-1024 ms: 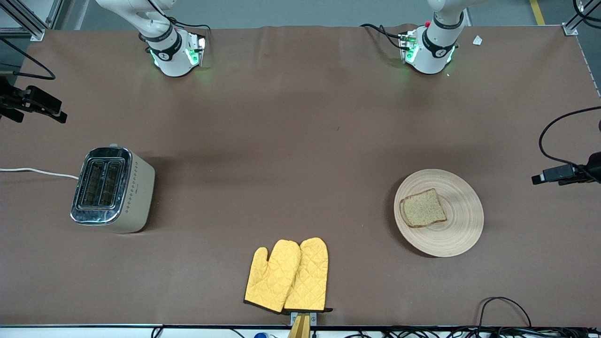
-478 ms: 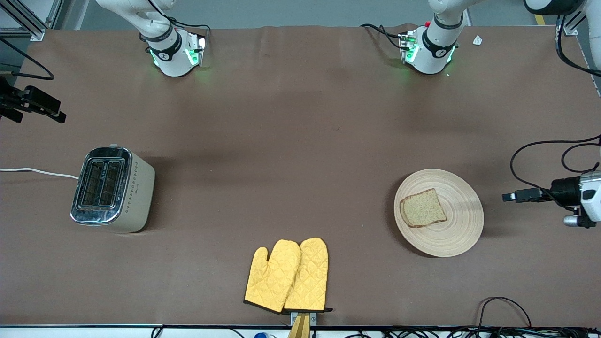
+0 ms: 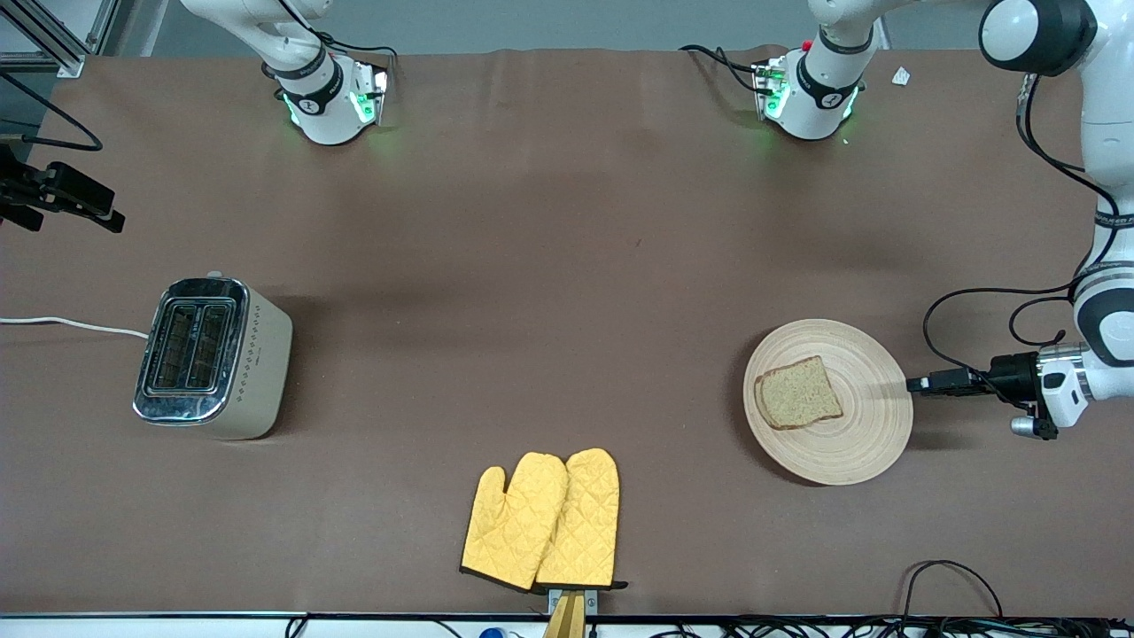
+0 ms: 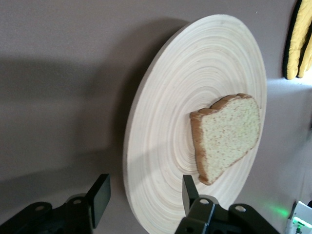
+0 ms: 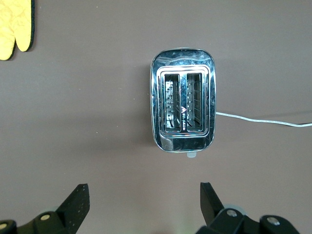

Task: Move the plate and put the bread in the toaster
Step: 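Lower the left gripper to the wooden plate rim and grasp it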

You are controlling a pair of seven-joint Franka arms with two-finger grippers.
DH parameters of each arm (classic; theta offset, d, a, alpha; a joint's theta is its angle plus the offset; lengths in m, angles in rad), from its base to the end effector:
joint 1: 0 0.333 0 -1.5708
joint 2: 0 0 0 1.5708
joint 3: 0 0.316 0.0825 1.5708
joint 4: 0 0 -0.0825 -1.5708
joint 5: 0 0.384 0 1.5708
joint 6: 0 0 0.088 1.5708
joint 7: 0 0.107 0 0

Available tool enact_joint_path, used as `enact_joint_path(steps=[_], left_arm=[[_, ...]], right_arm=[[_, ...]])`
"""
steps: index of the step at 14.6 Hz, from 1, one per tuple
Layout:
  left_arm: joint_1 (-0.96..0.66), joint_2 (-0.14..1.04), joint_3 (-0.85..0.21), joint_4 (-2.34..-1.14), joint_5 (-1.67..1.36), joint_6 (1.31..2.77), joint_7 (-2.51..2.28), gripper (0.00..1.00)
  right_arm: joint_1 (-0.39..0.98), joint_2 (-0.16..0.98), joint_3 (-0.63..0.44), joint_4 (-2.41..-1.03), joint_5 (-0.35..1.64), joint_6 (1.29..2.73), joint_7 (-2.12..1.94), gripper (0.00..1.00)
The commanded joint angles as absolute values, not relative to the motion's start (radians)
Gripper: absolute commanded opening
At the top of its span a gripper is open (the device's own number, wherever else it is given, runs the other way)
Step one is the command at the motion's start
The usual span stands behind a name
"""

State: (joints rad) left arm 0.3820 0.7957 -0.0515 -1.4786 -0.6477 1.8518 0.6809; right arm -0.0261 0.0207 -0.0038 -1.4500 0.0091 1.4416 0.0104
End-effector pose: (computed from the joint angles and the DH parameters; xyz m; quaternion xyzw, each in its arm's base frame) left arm 0.6542 0.1799 0.1904 0.9332 -0.0091 -0.0292 0.3580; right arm 0.5475 -0.0153 0.6582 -0.9997 0.0196 0.0145 0.0046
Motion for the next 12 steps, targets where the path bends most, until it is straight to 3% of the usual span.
enact_joint_path(steps=[1,5,12], left_arm=[[0.383,0.808,-0.054,-1.456,-0.663,1.855,0.698,0.67],[0.399,0.839,-0.054,-1.454,-0.713,1.855,0.715,0.61],[0.405,0.862,-0.055,-1.454,-0.752,1.855,0.733,0.33]], right_arm=[[-0.025,0.011,-0.006,-1.457,0.018,1.439,0.011,1.00],[-0.025,0.011,-0.006,-1.457,0.018,1.440,0.011,1.00],[-0.026,0.011,-0.008,-1.459,0.018,1.439,0.012,1.00]])
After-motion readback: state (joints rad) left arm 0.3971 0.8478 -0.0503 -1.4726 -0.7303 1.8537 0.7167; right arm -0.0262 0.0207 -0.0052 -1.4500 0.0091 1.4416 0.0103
